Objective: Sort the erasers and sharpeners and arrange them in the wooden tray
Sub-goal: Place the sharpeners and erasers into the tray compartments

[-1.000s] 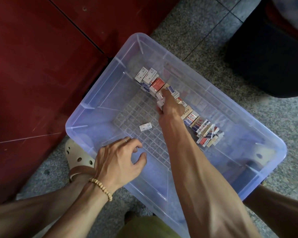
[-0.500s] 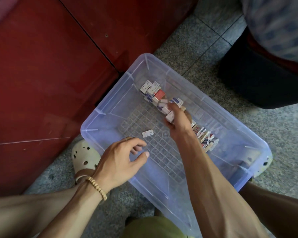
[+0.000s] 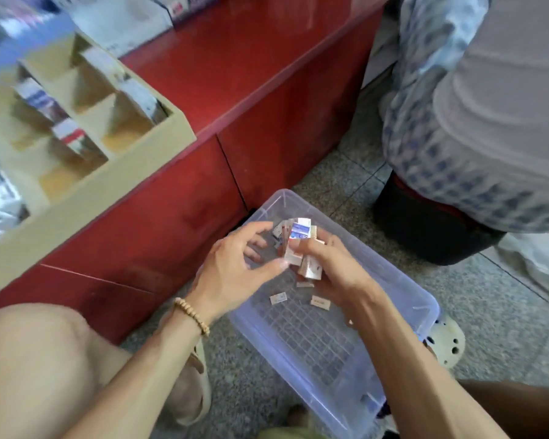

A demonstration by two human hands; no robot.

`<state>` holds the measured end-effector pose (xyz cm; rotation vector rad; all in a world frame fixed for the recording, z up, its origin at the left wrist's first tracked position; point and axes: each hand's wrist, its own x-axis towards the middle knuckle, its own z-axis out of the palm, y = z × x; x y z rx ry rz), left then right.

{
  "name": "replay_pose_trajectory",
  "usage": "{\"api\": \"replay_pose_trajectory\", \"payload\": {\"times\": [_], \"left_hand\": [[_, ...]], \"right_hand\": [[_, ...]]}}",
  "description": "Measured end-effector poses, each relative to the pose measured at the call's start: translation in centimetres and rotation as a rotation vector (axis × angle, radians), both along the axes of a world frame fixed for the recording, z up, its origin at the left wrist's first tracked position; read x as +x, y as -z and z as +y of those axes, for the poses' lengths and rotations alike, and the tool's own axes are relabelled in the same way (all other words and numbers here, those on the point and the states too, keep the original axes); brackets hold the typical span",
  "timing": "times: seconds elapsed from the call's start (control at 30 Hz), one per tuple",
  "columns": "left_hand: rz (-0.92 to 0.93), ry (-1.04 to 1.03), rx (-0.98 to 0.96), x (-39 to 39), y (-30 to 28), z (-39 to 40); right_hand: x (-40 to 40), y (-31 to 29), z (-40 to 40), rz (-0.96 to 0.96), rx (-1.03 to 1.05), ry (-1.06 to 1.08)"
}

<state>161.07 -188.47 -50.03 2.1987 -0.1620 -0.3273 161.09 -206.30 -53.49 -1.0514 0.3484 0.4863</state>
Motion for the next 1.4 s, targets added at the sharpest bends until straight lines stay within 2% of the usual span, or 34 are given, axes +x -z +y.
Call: {"api": "replay_pose_trajectory", "payload": {"times": [0.13,0.37,0.53,0.67,0.77,0.9,1.13,1.4], "left_hand": [[-0.113,0.067,-0.053,-0.1,-3.8,0.0],[-0.208,-0.001,-0.22,-0.5,-8.8,1.2],[-0.157,-0.165,-0.245,0.4,-11.0,3.5],[-0.014,-0.33,-0.422,1.8,-13.0,6.0],[-0.075,-0.429,-0.445,3.3,-14.8,8.3],[-0.164,-0.516,-0.366,5.6,-17.3,12.2],[-0.302,-0.594,-0.042,10.6,-19.3,19.1],[-0.251,-0.49,0.31,15.7,-16.7,21.6]], "right_hand": [[-0.7,-5.2,1.5,-0.109,-0.06,-0.026],[-0.9,-11.3,3.4,-0.194,-0.051,0.019],[0.2,-13.1,6.1,-0.221,-0.058,0.019],[1.9,-14.4,8.0,-0.127,-0.002,-0.005],[3.9,-15.1,9.2,-0.07,0.038,-0.017],[6.5,-15.6,11.1,-0.058,0.072,-0.028],[10.0,-16.4,13.4,-0.133,0.083,-0.106],[11.3,-16.0,13.4,-0.127,0.093,-0.113]]}}
